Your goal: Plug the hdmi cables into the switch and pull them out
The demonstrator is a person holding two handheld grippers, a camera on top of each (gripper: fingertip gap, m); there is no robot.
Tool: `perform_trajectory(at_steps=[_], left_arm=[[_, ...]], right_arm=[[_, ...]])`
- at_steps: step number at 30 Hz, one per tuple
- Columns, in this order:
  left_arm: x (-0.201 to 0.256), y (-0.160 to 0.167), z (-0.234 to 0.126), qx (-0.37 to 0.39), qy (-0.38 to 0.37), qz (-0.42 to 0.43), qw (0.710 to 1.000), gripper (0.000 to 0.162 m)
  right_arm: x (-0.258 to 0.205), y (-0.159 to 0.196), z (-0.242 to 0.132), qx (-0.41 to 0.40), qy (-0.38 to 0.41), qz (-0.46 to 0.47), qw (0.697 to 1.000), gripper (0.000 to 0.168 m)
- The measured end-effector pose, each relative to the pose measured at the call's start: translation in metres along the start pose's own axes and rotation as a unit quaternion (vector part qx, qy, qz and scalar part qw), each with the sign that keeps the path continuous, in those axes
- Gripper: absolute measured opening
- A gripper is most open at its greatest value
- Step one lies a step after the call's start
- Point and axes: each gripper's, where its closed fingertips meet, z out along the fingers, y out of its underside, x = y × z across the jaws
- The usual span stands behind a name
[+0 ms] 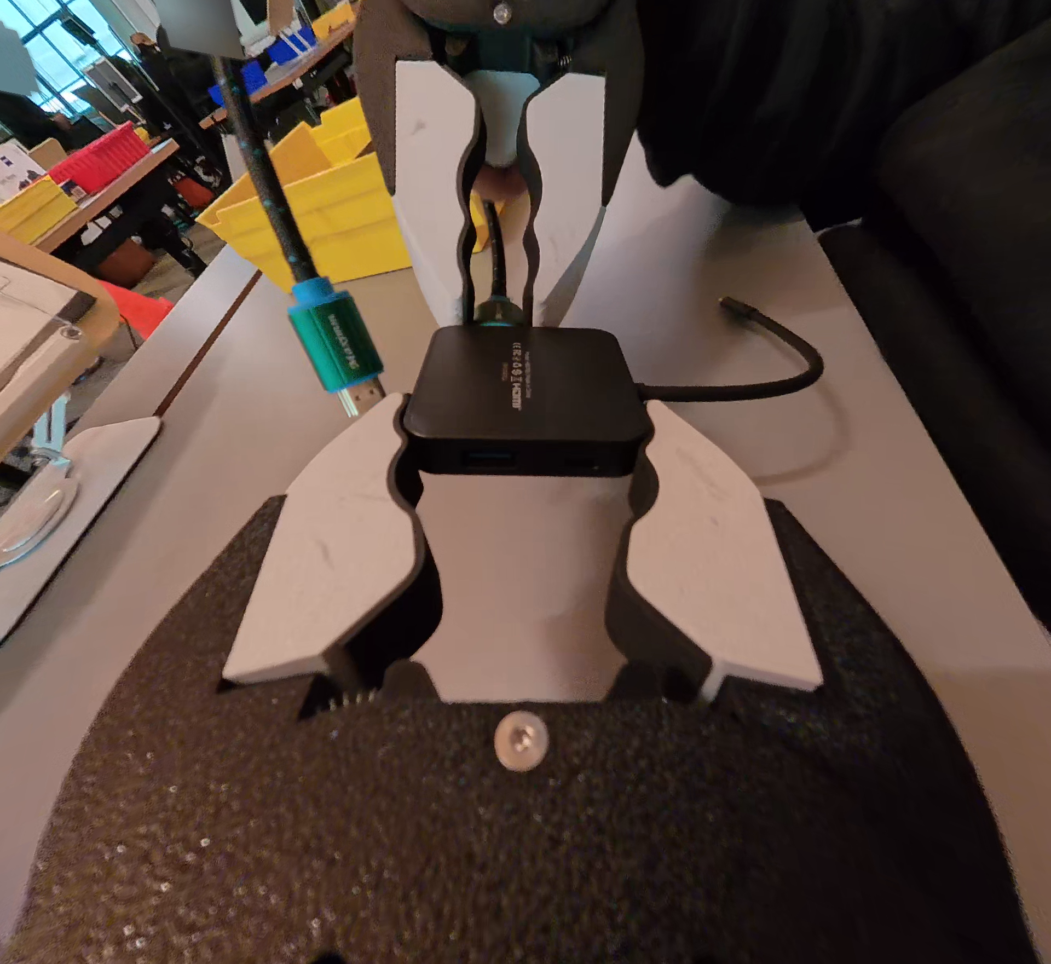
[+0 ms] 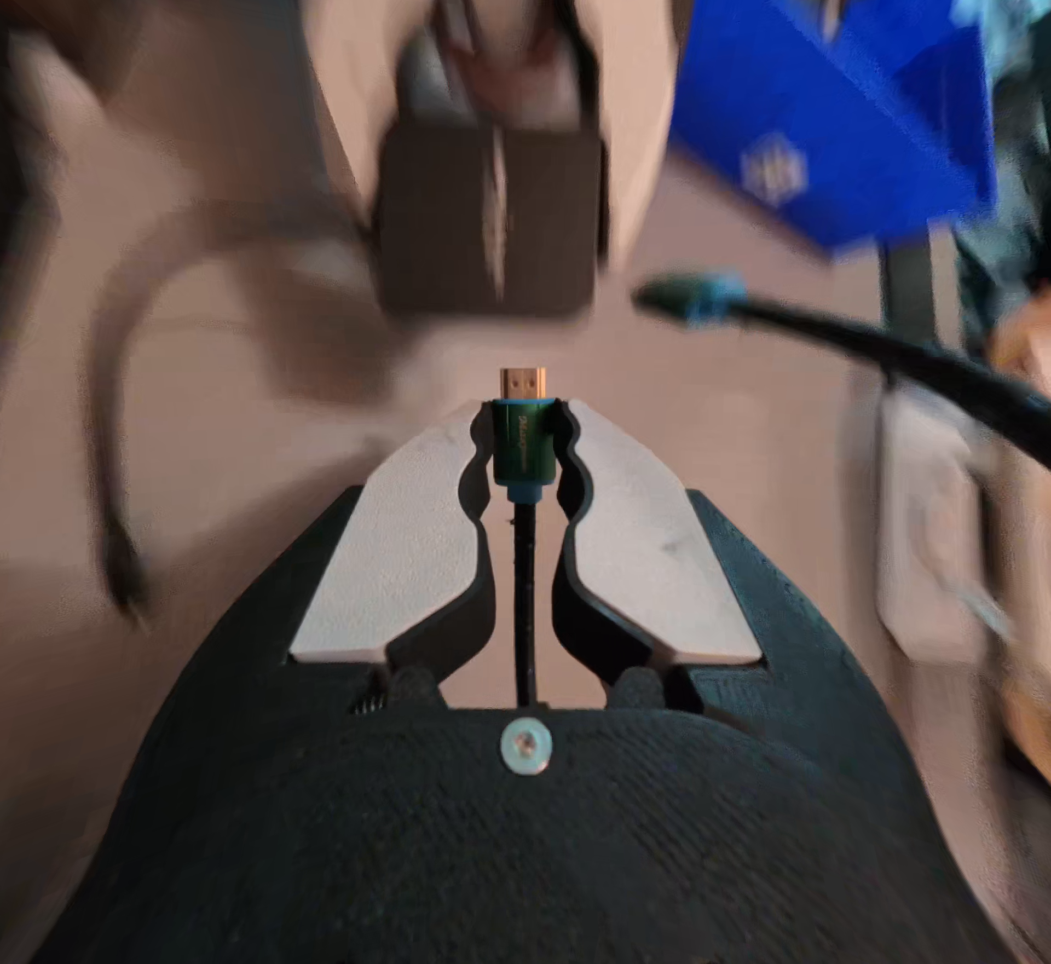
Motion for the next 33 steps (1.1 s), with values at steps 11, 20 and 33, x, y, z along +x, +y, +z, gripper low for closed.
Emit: perform_trajectory(at_steps=[11,20,33], left_arm=[[-0.048,-0.048,-0.098,0.125,-0.149,-0.007,0.981,0.072],[-0.049,-0.025,-0.078,0.107,-0.130,-0.037,0.985,0.072],[-0.045,-0.012,-0.061,0.083,-0.114,-0.044,0.989,0.072]], right_arm=[[0.090,0.003,-0.143,0.108,0.302,0.042,0.946,0.021],[0.129,0.162,-0.240,0.224,0.433,0.309,0.816,0.021],[0.147,0.205,-0.240,0.443,0.371,0.504,0.642,0.021]])
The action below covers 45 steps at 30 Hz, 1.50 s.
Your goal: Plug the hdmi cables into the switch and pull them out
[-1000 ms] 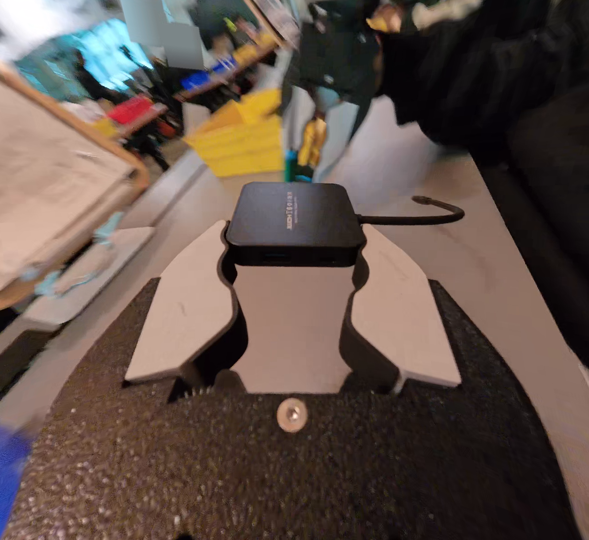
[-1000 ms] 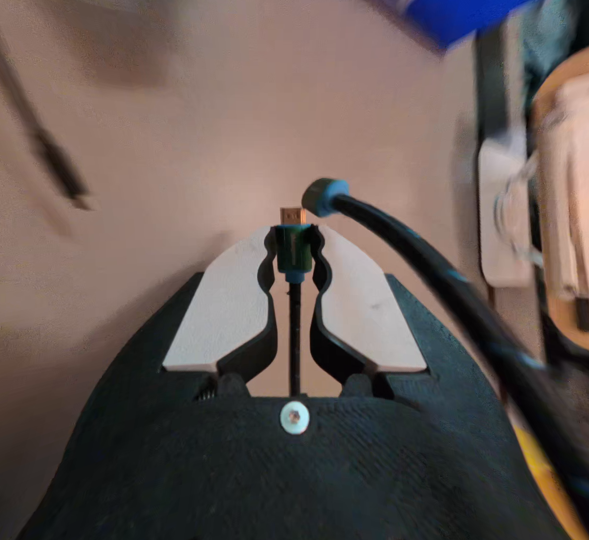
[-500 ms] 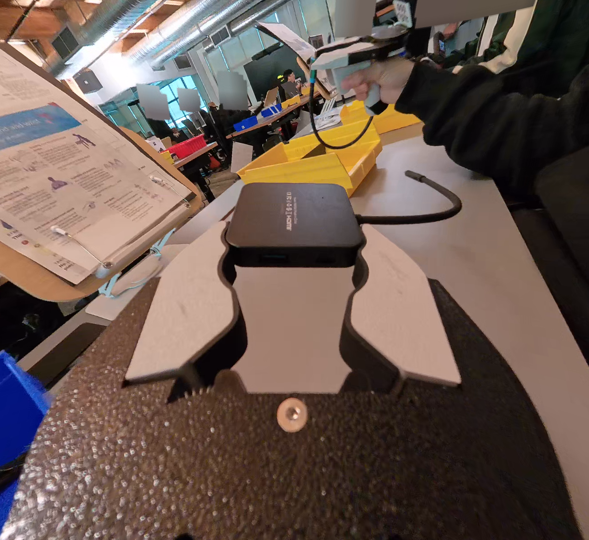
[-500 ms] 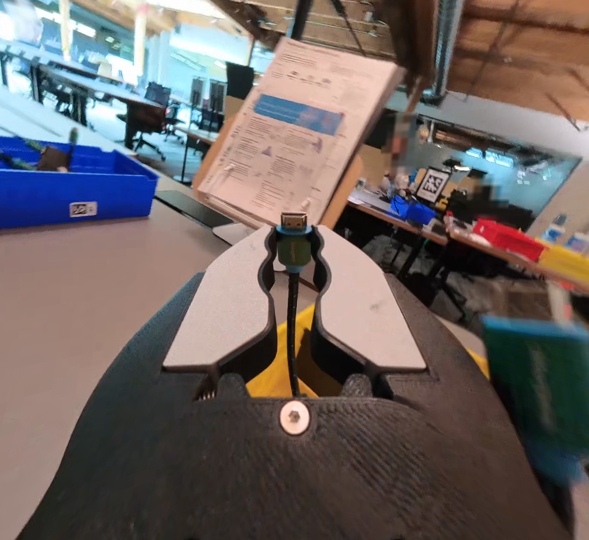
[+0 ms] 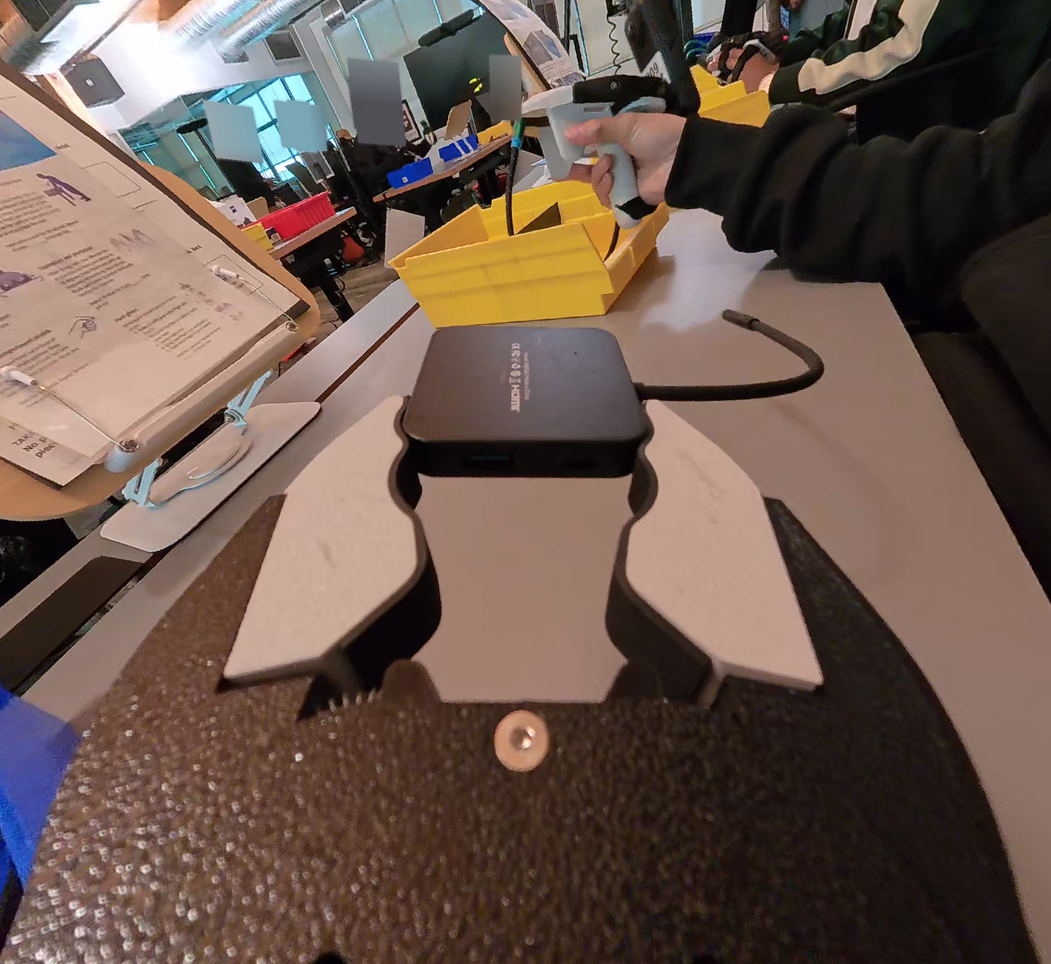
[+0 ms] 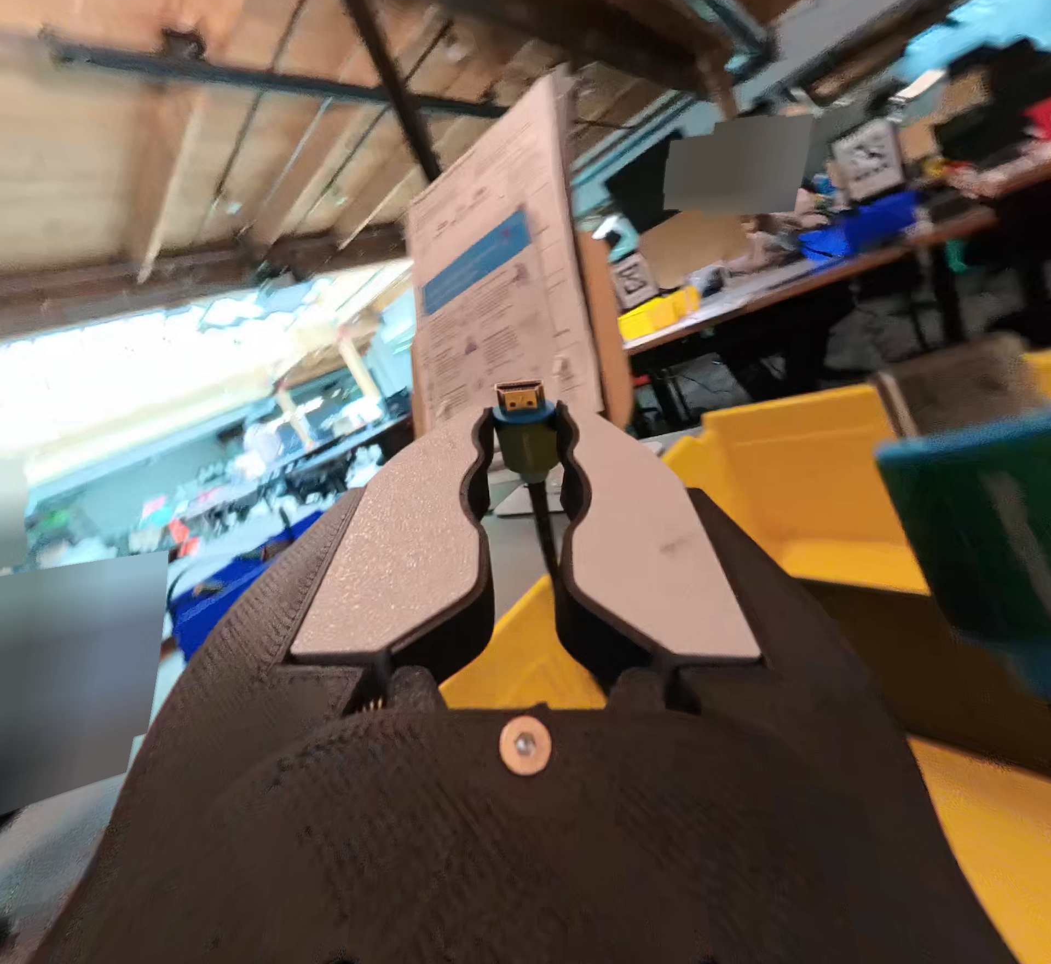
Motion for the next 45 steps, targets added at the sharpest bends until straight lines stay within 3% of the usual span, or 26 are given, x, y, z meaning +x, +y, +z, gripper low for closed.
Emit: perform_trajectory(at_steps=[2,7,8,9,10,13,15,19,22,25,28,31,33,36,39,42,45], left_arm=[[-0.002,0.000,-0.001,0.001,-0.003,-0.001,1.000,0.072],[-0.003,0.001,-0.002,0.007,-0.004,-0.011,1.000,0.072],[-0.003,0.003,-0.002,0.005,-0.004,-0.012,1.000,0.072],[-0.003,0.004,-0.001,0.003,-0.003,-0.011,1.000,0.072],[-0.003,0.005,0.000,0.000,-0.003,-0.010,1.000,0.072],[-0.002,0.005,0.001,0.001,-0.002,-0.012,1.000,0.072],[-0.002,0.005,0.001,0.000,-0.002,-0.011,1.000,0.072],[-0.003,0.005,0.000,0.002,-0.003,-0.015,1.000,0.072],[-0.003,0.007,0.001,0.000,-0.003,-0.017,1.000,0.072],[-0.003,0.006,0.004,0.002,-0.009,-0.015,1.000,0.072],[0.000,-0.003,0.007,0.023,-0.002,-0.015,1.000,0.072],[0.007,-0.013,0.013,0.032,0.004,0.007,0.999,0.072],[0.013,-0.021,0.018,0.030,0.003,0.036,0.999,0.072],[0.021,-0.031,0.026,0.014,-0.008,0.091,0.996,0.072],[0.027,-0.032,0.035,-0.011,-0.023,0.156,0.987,0.072],[0.031,-0.023,0.046,-0.041,-0.033,0.210,0.976,0.072],[0.032,-0.017,0.055,-0.047,-0.040,0.232,0.971,0.072]], right_arm=[[0.031,0.000,-0.013,-0.016,0.079,0.021,0.997,0.021],[0.068,0.025,-0.046,-0.180,0.188,-0.065,0.963,0.024],[0.074,0.028,-0.053,-0.213,0.211,-0.098,0.949,0.022],[0.080,0.032,-0.060,-0.247,0.235,-0.128,0.931,0.005],[0.083,0.039,-0.065,-0.280,0.247,-0.147,0.916,0.003],[0.084,0.064,-0.077,-0.386,0.255,-0.173,0.869,0.027],[0.082,0.055,-0.076,-0.379,0.273,-0.214,0.858,0.031],[0.068,0.044,-0.069,-0.360,0.262,-0.234,0.864,0.033],[0.070,0.054,-0.063,-0.372,0.250,-0.258,0.856,0.033],[0.037,0.070,-0.041,-0.372,0.157,-0.228,0.886,0.043],[-0.063,0.071,-0.008,-0.311,-0.052,-0.178,0.932,0.049],[-0.157,0.080,0.014,-0.278,-0.191,-0.091,0.937,0.059],[-0.208,0.112,0.020,-0.308,-0.270,-0.026,0.912,0.066],[-0.268,0.166,0.020,-0.376,-0.357,0.086,0.851,0.078],[-0.308,0.199,0.015,-0.414,-0.402,0.181,0.796,0.070],[-0.330,0.221,0.001,-0.448,-0.437,0.202,0.754,0.046],[-0.329,0.231,0.000,-0.443,-0.448,0.168,0.758,0.015]])
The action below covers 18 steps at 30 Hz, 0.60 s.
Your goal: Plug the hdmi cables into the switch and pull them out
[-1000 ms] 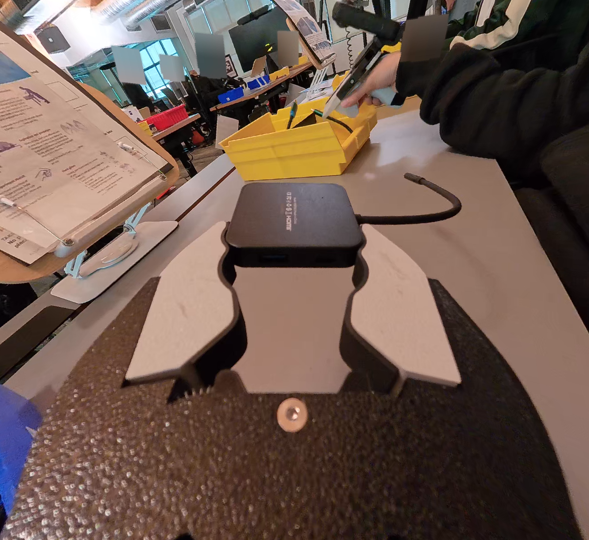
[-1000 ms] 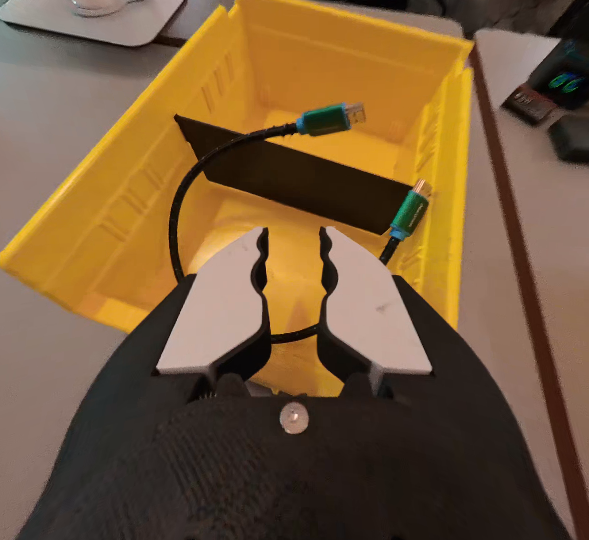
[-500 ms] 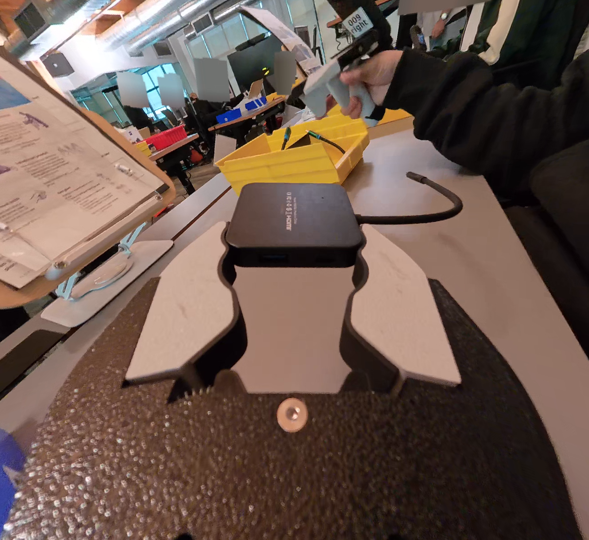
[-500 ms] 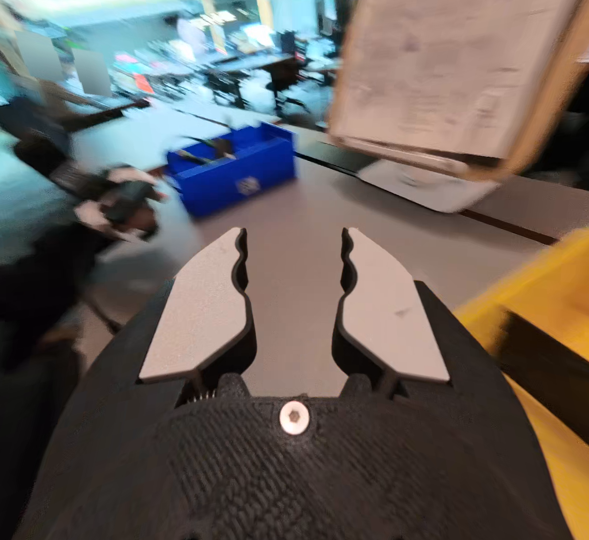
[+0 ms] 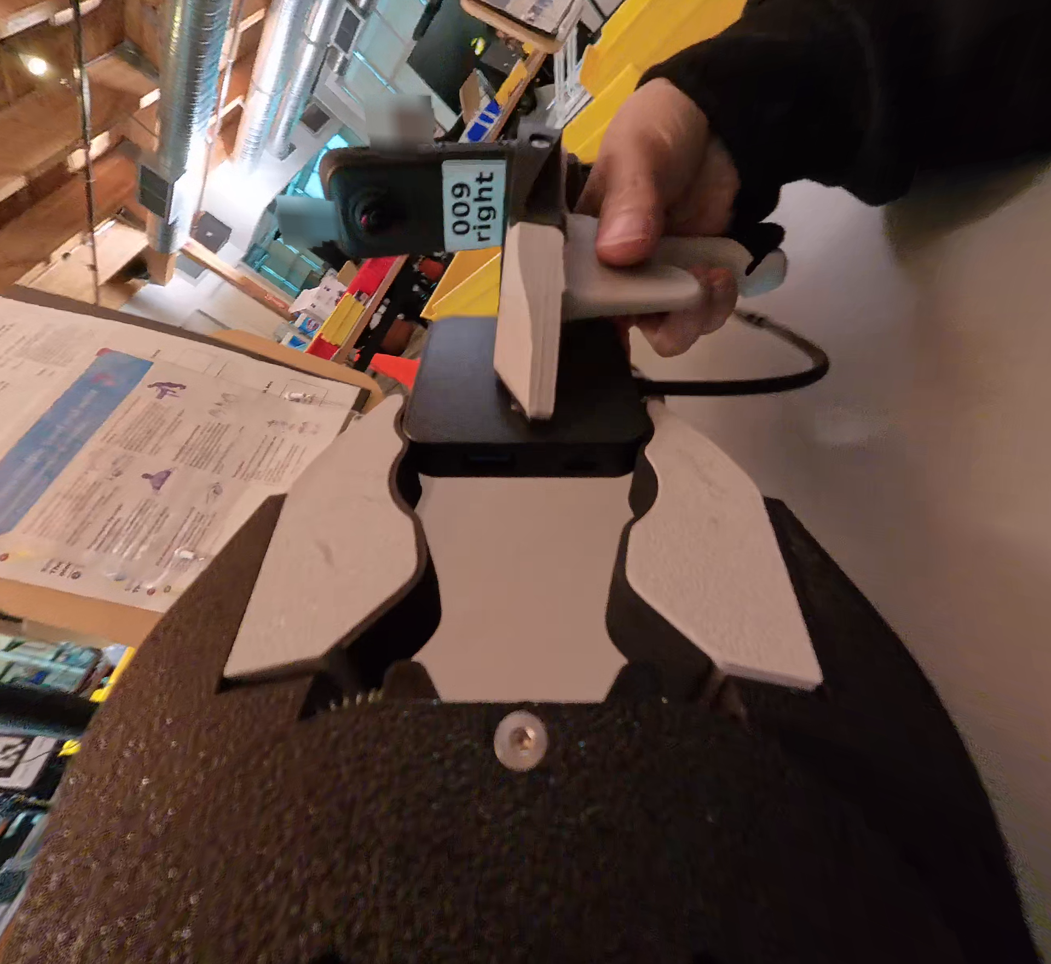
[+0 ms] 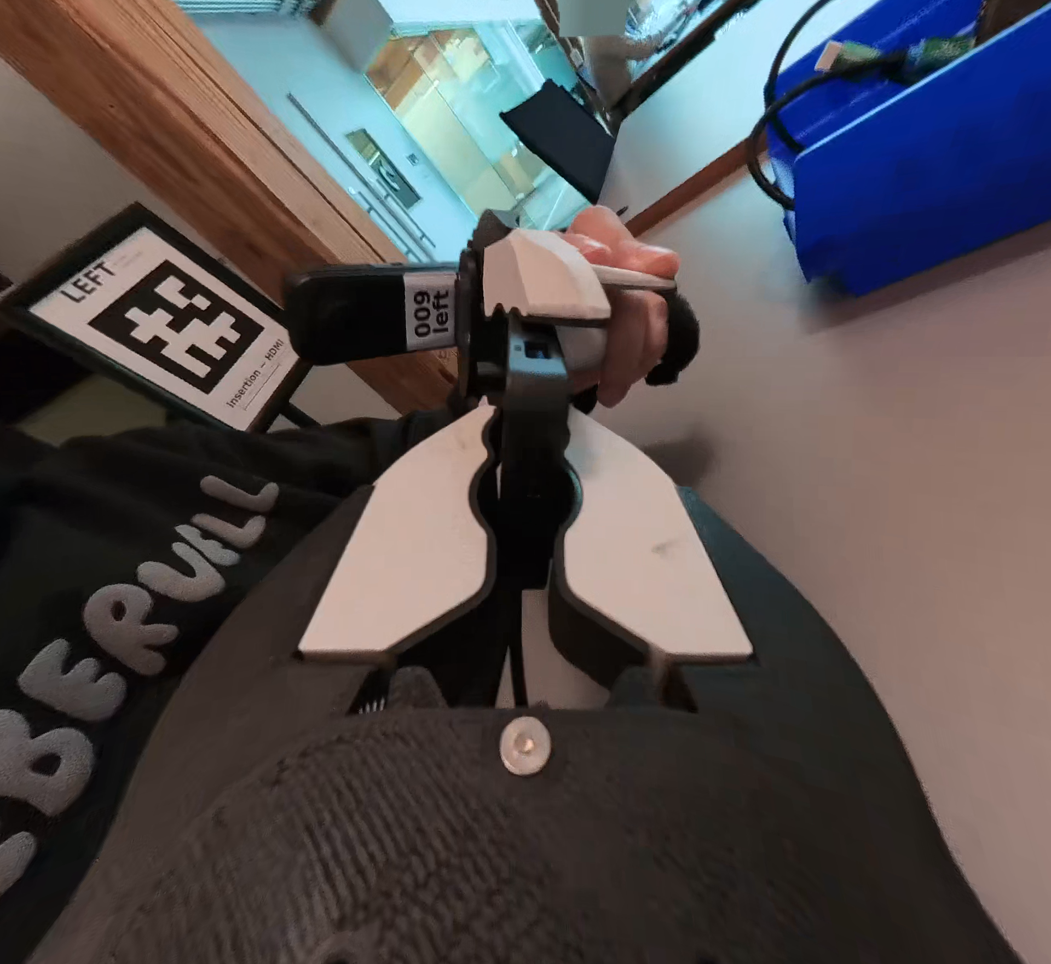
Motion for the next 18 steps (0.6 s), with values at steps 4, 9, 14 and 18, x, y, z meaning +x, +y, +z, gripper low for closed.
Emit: perform_trajectory(at_steps=[4,9,14,18], left_arm=[[-0.005,0.008,0.004,-0.012,-0.037,-0.029,0.999,0.072],[-0.019,0.022,-0.007,-0.017,-0.059,-0.093,0.994,0.076],[-0.037,0.043,-0.021,-0.036,-0.090,-0.130,0.987,0.061],[-0.034,0.054,-0.020,-0.053,-0.083,-0.138,0.985,0.059]], right_arm=[[0.009,-0.004,-0.009,-0.018,0.051,-0.043,0.998,0.015],[0.035,-0.049,-0.099,-0.064,0.319,-0.225,0.918,0.014],[0.071,-0.104,-0.274,-0.288,0.560,-0.338,0.699,0.014],[0.111,-0.117,-0.396,-0.460,0.623,-0.237,0.586,0.015]])
